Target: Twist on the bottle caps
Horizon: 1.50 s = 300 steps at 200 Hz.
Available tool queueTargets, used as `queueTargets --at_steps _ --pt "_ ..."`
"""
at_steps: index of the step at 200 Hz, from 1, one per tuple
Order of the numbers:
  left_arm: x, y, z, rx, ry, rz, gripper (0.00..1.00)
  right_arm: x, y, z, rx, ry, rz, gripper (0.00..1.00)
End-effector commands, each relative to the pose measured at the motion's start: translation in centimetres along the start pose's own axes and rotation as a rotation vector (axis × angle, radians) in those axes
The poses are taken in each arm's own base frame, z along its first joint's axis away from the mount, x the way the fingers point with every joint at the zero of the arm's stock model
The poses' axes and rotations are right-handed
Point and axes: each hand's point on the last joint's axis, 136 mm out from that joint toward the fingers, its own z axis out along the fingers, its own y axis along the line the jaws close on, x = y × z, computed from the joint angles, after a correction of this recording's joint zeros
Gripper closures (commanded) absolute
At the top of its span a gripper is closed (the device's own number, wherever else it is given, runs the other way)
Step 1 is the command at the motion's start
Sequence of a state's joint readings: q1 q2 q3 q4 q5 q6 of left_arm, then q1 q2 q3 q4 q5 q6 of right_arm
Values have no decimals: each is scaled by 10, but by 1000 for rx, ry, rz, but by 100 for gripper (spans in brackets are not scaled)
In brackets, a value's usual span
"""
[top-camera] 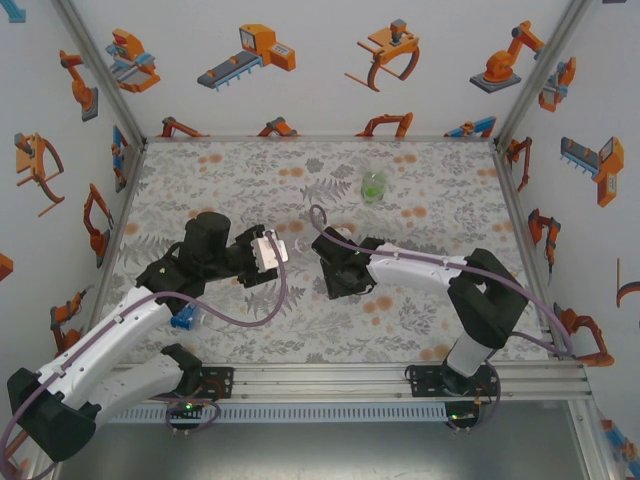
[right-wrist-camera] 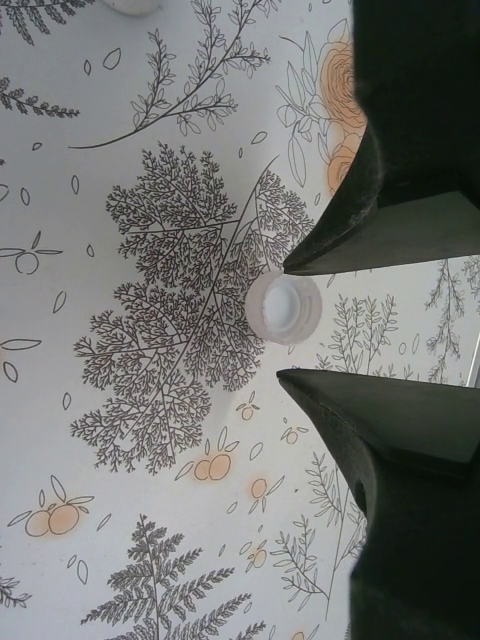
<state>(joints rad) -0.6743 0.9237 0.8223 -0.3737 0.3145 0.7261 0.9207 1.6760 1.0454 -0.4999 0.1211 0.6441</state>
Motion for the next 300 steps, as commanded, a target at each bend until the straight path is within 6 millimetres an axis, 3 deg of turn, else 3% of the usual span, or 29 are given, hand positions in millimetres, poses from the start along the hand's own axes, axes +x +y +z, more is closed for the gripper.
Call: queueTargets --at_steps 1,101,258,276,300 --pt "-7 -1 -2 3 -37 -3 100 0 1 -6 6 3 16 58" --pt "-7 -3 -1 9 -33 -1 99 -1 2 -5 5 -1 10 61" --pt "-5 -4 1 13 -26 1 99 11 -1 18 31 50 3 61" --pt "-5 -4 1 13 -23 0 99 13 -1 22 28 57 4 63" --pt "-5 -4 2 14 -22 -1 99 12 2 22 14 51 3 75"
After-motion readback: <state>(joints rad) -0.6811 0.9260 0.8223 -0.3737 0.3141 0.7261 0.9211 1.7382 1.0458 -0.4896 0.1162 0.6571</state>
